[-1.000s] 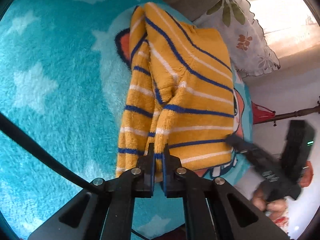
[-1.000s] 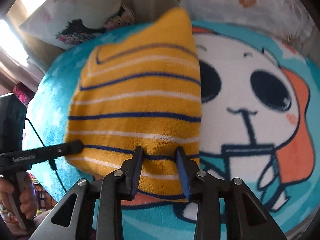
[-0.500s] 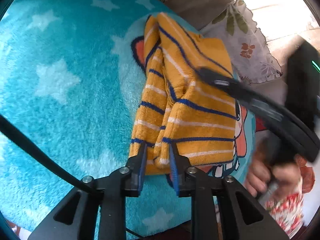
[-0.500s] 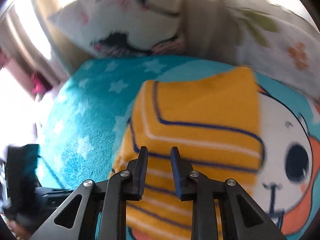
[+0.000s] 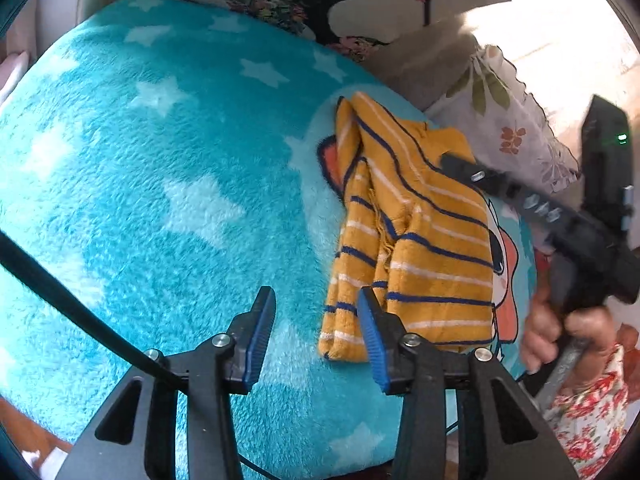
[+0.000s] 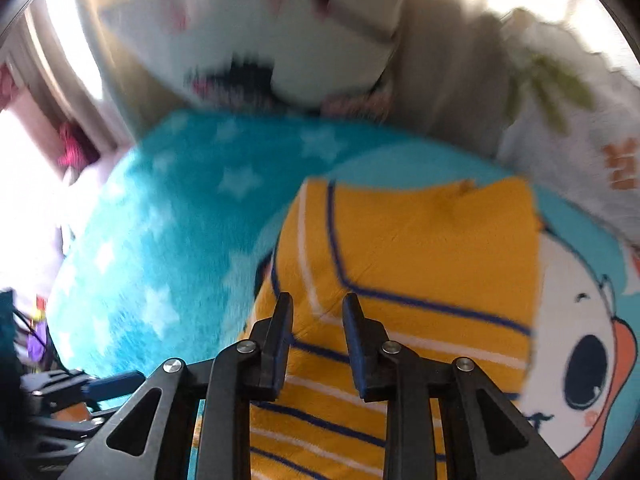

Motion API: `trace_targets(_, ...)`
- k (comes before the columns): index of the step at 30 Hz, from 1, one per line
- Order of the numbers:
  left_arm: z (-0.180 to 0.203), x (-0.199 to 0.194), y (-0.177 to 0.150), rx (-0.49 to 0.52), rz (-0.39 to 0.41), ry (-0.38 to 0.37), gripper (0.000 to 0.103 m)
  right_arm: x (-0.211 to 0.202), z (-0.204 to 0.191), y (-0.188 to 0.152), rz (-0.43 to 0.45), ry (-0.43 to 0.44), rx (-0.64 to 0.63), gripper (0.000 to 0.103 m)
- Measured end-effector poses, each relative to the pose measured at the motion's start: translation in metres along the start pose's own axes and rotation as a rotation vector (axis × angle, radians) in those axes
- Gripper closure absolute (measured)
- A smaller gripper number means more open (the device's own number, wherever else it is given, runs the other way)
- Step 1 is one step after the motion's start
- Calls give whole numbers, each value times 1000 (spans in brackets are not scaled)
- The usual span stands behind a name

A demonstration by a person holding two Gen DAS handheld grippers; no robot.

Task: Fold small clothes

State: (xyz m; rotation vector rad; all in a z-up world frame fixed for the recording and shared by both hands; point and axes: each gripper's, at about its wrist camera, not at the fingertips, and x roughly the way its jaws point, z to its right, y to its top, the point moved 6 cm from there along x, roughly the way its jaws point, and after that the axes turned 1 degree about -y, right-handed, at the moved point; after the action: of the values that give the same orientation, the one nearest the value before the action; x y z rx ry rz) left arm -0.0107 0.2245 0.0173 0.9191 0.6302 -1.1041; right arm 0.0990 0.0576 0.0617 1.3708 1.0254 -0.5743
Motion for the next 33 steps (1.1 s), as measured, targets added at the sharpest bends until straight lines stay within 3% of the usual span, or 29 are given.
trace_targets(4, 27, 13, 15, 70, -14, -12, 61, -4, 36, 8, -5, -2, 109, 75)
trace_targets(5, 34, 15, 18, 98, -10, -7, 56, -2, 44, 9, -13, 6, 139, 75)
trace_targets(7, 42, 26, 22, 140, -18, 32, 54, 15, 62, 8, -60, 31, 213, 75)
trace_targets(9, 45, 34, 21, 136, -50, 39, 54, 29, 87, 4, -80, -3, 296, 76)
trace_targets(11, 47, 37, 18, 127, -69, 26, 54, 20, 106, 4, -29, -79, 353, 77)
trace_targets(13, 45, 36, 13, 136, -73, 35, 51, -2, 110, 4, 37, -99, 386, 74)
trace_targets(20, 40, 37, 6, 148, -80, 84, 48, -43, 80, -36, 54, -176, 249, 73)
trace_targets(27, 46, 45, 5, 179, -100, 114, 48, -25, 44, -129, -112, -152, 172, 72)
trace_targets(30, 50, 44, 6, 197, -91, 124, 48, -27, 30, -150, -149, -124, 139, 72)
trace_targets(33, 53, 40, 7, 215, -78, 132, 48, -42, 27, -150, -139, -122, 111, 72)
